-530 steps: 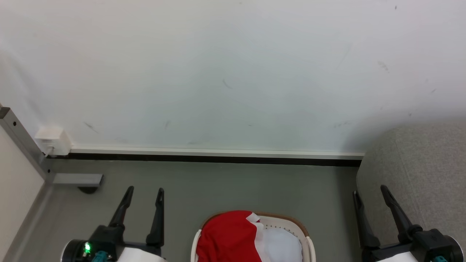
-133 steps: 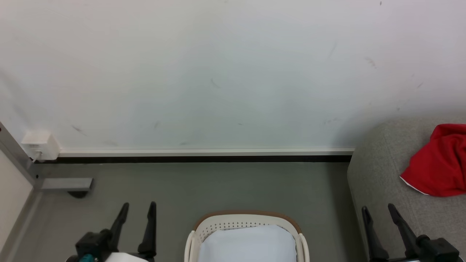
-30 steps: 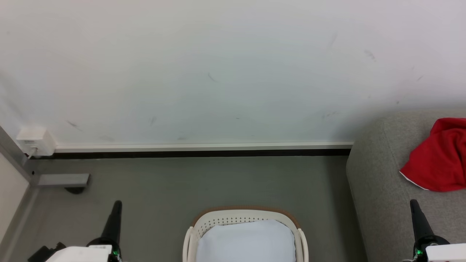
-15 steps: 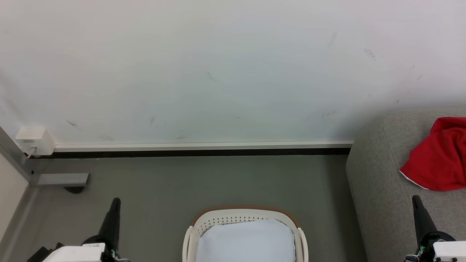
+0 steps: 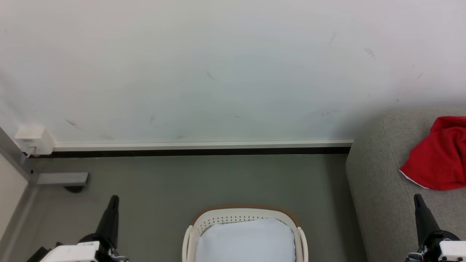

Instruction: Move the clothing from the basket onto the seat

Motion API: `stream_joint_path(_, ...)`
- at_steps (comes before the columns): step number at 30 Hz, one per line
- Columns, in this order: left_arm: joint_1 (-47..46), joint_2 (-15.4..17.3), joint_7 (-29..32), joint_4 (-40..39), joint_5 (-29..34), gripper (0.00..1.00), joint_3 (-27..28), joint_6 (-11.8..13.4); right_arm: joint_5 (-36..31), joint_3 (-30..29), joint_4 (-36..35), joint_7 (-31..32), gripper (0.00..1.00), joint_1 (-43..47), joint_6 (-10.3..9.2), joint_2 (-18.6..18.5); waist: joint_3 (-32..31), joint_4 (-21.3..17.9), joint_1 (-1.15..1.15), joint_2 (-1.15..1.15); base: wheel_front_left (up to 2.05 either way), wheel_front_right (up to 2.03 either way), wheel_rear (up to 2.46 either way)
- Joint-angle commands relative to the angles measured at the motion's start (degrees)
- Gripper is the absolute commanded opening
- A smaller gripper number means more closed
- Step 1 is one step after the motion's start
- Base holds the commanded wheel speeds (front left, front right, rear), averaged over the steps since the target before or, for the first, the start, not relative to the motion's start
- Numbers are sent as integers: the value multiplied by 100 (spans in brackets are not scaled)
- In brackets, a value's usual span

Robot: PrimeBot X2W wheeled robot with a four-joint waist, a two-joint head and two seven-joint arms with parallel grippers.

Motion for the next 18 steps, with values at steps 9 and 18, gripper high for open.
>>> stream_joint_path(9,-50,44,24,-21,-77,0,10,-20,7,-25,-28,16,0,-73,-10,2,0,0,0,0,0,0,0)
stream_joint_path(18,-49,43,23,-21,-77,0,10,-20,6,-24,-28,17,0,-73,-10,2,0,0,0,0,0,0,0)
